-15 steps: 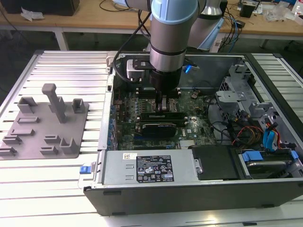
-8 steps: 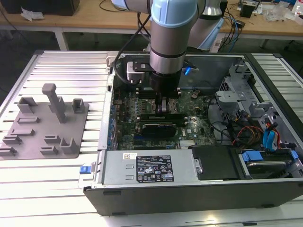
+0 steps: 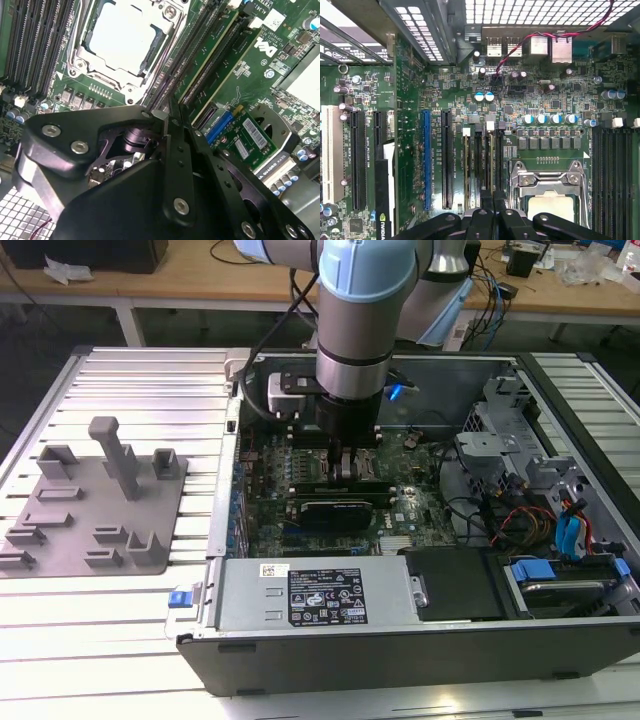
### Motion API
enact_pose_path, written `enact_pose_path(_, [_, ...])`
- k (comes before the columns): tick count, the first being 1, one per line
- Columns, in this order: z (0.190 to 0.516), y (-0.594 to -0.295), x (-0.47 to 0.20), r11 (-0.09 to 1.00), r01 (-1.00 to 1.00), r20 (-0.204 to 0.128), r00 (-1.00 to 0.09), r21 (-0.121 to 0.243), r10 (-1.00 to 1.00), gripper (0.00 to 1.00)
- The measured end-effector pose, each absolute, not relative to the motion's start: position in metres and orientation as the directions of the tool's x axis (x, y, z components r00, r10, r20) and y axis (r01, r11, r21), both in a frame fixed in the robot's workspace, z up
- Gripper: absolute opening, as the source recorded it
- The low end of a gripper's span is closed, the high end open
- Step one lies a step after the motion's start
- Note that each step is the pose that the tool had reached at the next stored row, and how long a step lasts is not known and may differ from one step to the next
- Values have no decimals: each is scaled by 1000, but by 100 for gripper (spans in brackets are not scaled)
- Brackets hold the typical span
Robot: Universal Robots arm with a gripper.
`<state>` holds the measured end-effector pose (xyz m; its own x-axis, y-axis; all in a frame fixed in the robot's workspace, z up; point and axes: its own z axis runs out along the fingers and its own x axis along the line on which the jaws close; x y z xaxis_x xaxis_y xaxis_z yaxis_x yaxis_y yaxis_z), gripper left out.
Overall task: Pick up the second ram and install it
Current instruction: 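Insert the second ram into the second slot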
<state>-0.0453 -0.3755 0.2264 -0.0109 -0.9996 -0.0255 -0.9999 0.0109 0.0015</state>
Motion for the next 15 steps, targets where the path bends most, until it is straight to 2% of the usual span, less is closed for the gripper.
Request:
enact_pose_path(8, [225,-376,-45,11,-1000,-25,-11,2,-1000,9])
enact_pose_path(10, [224,-375,-45,11,-1000,-26,-11,1,-1000,10])
enact_pose_path(11, [224,-376,-45,11,-1000,-25,-11,2,-1000,16])
enact_pose_path(15, [233,-376,-45,11,-1000,-25,-11,2,-1000,16])
